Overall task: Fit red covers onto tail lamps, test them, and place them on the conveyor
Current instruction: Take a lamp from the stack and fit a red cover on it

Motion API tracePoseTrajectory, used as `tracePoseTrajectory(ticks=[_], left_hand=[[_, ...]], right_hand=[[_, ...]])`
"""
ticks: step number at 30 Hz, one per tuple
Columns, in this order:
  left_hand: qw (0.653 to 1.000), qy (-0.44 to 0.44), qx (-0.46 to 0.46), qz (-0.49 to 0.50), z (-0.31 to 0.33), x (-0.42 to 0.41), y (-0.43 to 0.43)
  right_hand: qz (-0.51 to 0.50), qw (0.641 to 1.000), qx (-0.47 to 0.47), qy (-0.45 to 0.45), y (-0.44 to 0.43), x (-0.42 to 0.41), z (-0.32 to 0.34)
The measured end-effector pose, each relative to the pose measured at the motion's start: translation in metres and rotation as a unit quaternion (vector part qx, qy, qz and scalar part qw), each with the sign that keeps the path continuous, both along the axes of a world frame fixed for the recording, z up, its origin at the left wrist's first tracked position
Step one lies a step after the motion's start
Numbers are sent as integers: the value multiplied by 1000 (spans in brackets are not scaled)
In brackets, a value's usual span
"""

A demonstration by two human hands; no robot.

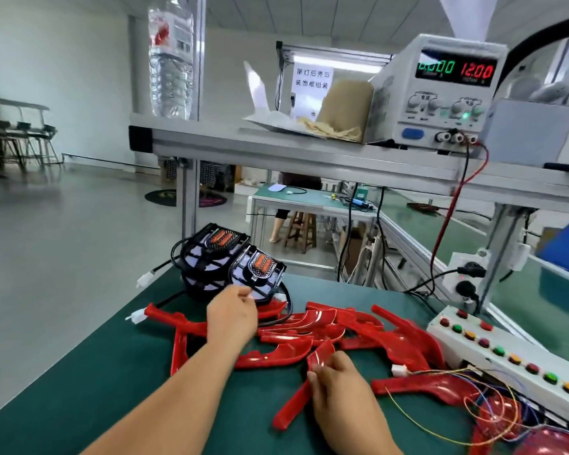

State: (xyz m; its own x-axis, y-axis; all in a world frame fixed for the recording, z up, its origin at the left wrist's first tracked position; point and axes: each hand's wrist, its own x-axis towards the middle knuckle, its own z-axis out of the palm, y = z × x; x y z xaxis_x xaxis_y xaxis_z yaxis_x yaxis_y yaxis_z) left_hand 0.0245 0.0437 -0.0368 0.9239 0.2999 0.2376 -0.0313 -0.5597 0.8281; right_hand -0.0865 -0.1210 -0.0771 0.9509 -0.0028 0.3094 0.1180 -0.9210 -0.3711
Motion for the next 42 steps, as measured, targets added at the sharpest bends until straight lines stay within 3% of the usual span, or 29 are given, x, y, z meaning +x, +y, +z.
tracePoseTrajectory(ticks=[2, 7, 14, 17, 27, 42], left_hand=[[998, 30, -39, 32, 3, 20, 9], [991, 130, -26, 33, 3, 52, 18], [981, 181, -60, 25, 8, 68, 18], [979, 187, -80, 30, 6, 74, 19], [943, 180, -281, 11, 4, 86, 17], [838, 167, -501, -138, 32, 46, 7]], right_hand=[[-8, 1000, 0, 1, 0, 2, -2], [-18, 1000, 1, -9, 0, 3, -5], [-5, 1000, 7, -15, -2, 7, -8], [-4, 1000, 9, -18, -3, 7, -9], [-14, 1000, 8, -14, -2, 7, -9], [-2, 1000, -7, -22, -2, -2, -2]])
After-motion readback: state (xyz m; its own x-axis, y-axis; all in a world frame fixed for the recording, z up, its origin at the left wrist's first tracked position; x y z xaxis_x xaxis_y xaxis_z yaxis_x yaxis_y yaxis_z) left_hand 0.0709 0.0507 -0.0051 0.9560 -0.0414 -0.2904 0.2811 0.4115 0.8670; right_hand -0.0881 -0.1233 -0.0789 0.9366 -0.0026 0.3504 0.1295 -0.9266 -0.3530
